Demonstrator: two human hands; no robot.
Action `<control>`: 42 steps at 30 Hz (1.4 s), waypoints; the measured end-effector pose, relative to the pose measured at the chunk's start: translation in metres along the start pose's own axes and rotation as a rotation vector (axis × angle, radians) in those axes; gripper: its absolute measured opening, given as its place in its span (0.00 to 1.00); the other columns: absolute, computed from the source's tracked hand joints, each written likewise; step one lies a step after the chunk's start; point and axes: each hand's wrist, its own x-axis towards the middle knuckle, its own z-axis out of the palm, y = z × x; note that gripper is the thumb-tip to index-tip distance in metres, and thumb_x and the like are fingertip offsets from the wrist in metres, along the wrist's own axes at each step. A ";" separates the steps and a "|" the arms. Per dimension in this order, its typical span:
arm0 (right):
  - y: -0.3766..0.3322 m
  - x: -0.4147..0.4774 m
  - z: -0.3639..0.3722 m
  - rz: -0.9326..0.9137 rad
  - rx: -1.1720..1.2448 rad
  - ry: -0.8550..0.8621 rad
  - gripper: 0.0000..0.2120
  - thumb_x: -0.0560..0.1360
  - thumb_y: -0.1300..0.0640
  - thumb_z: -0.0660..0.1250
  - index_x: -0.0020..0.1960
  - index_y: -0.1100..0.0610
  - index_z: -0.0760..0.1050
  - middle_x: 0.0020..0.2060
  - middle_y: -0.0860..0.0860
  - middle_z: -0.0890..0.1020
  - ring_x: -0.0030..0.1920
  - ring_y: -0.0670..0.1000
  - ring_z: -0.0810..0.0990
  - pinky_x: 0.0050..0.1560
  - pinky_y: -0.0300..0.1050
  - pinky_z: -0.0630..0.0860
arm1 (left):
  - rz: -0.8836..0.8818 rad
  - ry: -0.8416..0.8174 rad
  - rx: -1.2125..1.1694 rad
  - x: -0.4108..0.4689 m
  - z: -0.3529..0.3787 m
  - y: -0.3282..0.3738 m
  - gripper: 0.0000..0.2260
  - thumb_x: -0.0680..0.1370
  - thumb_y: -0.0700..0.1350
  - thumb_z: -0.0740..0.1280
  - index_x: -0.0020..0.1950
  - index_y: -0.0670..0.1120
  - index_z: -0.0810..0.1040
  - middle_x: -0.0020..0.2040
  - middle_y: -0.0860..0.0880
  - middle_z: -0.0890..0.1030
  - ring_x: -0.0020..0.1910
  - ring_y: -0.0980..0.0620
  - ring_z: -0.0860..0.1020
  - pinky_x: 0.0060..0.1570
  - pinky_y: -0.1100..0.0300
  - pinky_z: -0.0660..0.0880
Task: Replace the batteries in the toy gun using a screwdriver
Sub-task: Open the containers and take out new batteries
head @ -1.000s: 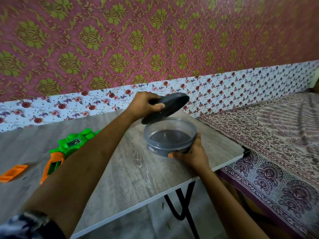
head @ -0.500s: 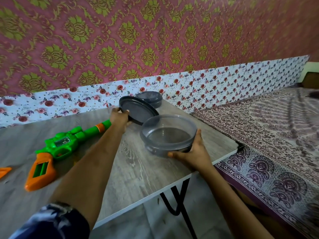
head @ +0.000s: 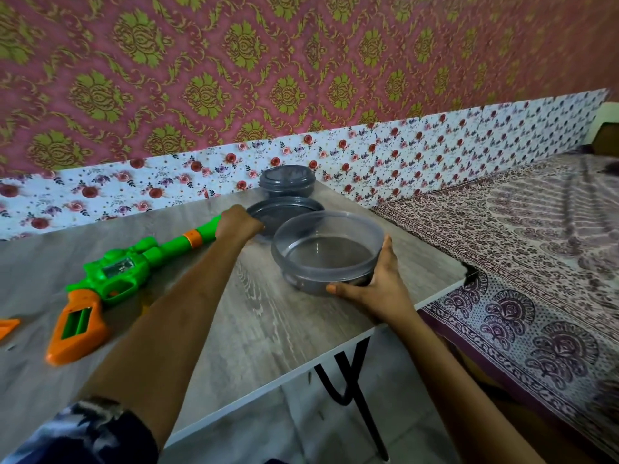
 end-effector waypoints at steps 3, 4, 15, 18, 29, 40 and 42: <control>-0.003 -0.003 -0.009 0.044 -0.007 -0.082 0.64 0.59 0.41 0.77 0.75 0.54 0.33 0.76 0.54 0.41 0.77 0.55 0.44 0.76 0.54 0.50 | 0.252 -0.029 0.040 -0.025 -0.012 0.024 0.07 0.71 0.43 0.71 0.46 0.42 0.83 0.46 0.43 0.84 0.45 0.46 0.81 0.49 0.54 0.79; -0.005 -0.003 -0.013 0.065 -0.014 -0.104 0.62 0.61 0.41 0.76 0.75 0.54 0.34 0.76 0.54 0.40 0.77 0.54 0.42 0.76 0.54 0.49 | 0.328 -0.116 0.006 -0.035 -0.015 0.031 0.05 0.72 0.42 0.71 0.46 0.43 0.83 0.47 0.45 0.84 0.46 0.48 0.81 0.50 0.54 0.78; -0.067 0.036 -0.043 -0.181 -0.560 -0.361 0.15 0.72 0.61 0.68 0.59 0.56 0.77 0.58 0.52 0.80 0.57 0.52 0.78 0.58 0.43 0.72 | 0.463 -0.639 0.828 -0.070 0.000 0.084 0.19 0.76 0.43 0.68 0.67 0.43 0.73 0.61 0.44 0.77 0.52 0.47 0.78 0.53 0.56 0.74; -0.083 0.056 -0.042 -0.085 -0.724 -0.566 0.15 0.71 0.59 0.70 0.58 0.54 0.78 0.60 0.51 0.78 0.59 0.53 0.75 0.59 0.44 0.71 | 0.366 -0.742 0.964 -0.064 0.003 0.093 0.16 0.78 0.41 0.65 0.66 0.41 0.74 0.64 0.43 0.76 0.51 0.48 0.76 0.60 0.54 0.73; -0.072 0.082 -0.021 -0.077 -0.999 -0.692 0.13 0.75 0.54 0.63 0.59 0.55 0.76 0.58 0.54 0.77 0.55 0.55 0.75 0.58 0.50 0.73 | 0.429 -0.859 0.826 -0.055 0.005 0.090 0.13 0.77 0.35 0.66 0.61 0.39 0.76 0.45 0.46 0.79 0.39 0.53 0.77 0.49 0.60 0.77; -0.069 0.081 -0.027 -0.151 -0.870 -0.715 0.10 0.73 0.60 0.65 0.53 0.51 0.78 0.53 0.50 0.79 0.51 0.51 0.76 0.57 0.46 0.74 | 0.471 -0.923 0.711 -0.057 0.005 0.091 0.15 0.76 0.33 0.64 0.58 0.49 0.75 0.55 0.45 0.75 0.48 0.49 0.78 0.45 0.61 0.78; -0.072 0.080 -0.027 -0.145 -0.948 -0.742 0.13 0.74 0.59 0.64 0.58 0.54 0.77 0.54 0.51 0.78 0.51 0.51 0.75 0.53 0.46 0.73 | 0.497 -0.909 0.807 -0.061 0.010 0.091 0.16 0.76 0.34 0.65 0.61 0.49 0.73 0.55 0.46 0.74 0.54 0.45 0.78 0.48 0.60 0.77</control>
